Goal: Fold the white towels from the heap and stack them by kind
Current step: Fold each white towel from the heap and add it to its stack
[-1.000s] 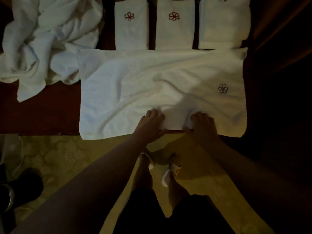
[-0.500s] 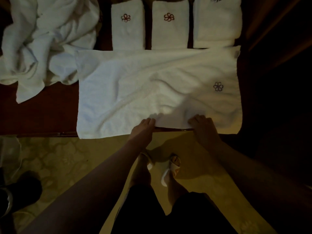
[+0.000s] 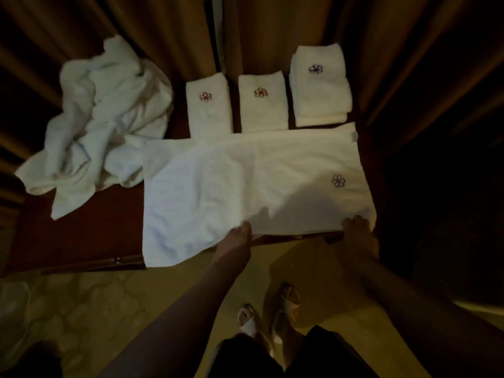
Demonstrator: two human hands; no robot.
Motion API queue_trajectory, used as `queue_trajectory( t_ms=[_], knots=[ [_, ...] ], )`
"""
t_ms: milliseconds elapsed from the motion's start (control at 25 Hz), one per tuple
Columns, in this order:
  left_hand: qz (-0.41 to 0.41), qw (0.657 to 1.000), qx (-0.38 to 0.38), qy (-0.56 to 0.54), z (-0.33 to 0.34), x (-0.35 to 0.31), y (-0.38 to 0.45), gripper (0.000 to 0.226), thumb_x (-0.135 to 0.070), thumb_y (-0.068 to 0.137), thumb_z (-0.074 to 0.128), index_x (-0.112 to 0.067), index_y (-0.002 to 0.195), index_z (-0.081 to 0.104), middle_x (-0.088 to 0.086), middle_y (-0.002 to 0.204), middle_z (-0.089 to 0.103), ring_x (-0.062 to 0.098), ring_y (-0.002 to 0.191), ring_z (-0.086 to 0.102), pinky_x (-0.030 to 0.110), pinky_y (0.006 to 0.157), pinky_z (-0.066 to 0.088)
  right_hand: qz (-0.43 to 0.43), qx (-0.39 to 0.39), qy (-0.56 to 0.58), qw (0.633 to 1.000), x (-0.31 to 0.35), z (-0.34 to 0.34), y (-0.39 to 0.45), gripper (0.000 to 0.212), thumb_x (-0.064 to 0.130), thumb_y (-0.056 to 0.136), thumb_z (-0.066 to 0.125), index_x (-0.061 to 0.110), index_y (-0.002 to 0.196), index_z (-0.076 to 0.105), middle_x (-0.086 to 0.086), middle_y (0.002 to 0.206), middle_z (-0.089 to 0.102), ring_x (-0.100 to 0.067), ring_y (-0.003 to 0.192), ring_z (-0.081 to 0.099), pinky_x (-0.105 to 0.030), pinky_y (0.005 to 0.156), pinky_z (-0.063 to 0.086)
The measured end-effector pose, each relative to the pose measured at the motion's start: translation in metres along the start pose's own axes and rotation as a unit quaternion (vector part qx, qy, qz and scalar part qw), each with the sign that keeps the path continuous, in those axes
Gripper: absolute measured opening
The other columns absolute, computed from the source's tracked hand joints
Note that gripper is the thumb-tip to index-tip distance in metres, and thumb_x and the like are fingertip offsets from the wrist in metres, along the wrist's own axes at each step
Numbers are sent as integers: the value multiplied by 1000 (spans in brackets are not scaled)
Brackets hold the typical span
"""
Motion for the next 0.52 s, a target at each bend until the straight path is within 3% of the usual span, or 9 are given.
queue_trajectory(
  t_ms=[80, 200, 280, 400, 520],
  knots=[
    [8, 1000, -4, -7, -12, 0, 0, 33, 7, 71, 71, 1, 101, 59, 15, 69, 60, 33, 58, 59, 33, 44, 42, 14, 12, 3, 1000, 2, -8, -5, 32, 9, 94, 43, 9, 126, 46, -13, 135, 37, -30, 129, 32, -40, 93, 40],
    [-36, 999, 22, -34, -32, 0, 10, 19, -16, 98, 49, -6, 114, 52, 14, 97, 63, 32, 89, 60, 36, 70, 44, 20, -20, -52, 998, 0, -21, 0, 26, 10, 94, 38, 13, 117, 50, -9, 123, 49, -28, 120, 41, -35, 99, 33],
    [-40, 998, 43, -21, -43, 4, 22, 23, -25, 101, 43, -9, 112, 55, 13, 108, 62, 30, 101, 59, 34, 80, 44, 27, -57, -56, 996, 1, -32, 4, 24, 8, 94, 37, 10, 111, 54, -11, 116, 55, -30, 116, 46, -39, 101, 36],
    [-17, 999, 32, -17, -62, 4, 42, 27, -29, 101, 43, -11, 112, 61, 13, 113, 63, 29, 107, 57, 35, 86, 45, 41, -79, -67, 994, 1, -50, 10, 29, 6, 95, 28, 7, 105, 55, -11, 109, 60, -31, 110, 53, -42, 92, 41],
    [-24, 999, 40, 3, -73, 6, 66, 32, -34, 102, 40, -11, 112, 60, 12, 113, 63, 30, 106, 57, 36, 89, 47, 47, -67, -39, 996, -1, -56, 32, 48, 6, 84, 14, 9, 105, 58, -9, 108, 59, -29, 104, 54, -39, 89, 45]
  ],
)
Point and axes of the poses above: each hand's wrist, its own y-axis towards the middle knuckle, its own z-axis out of the palm, x = y × z, the point moved 2 cm from there along y, towards the middle knuckle
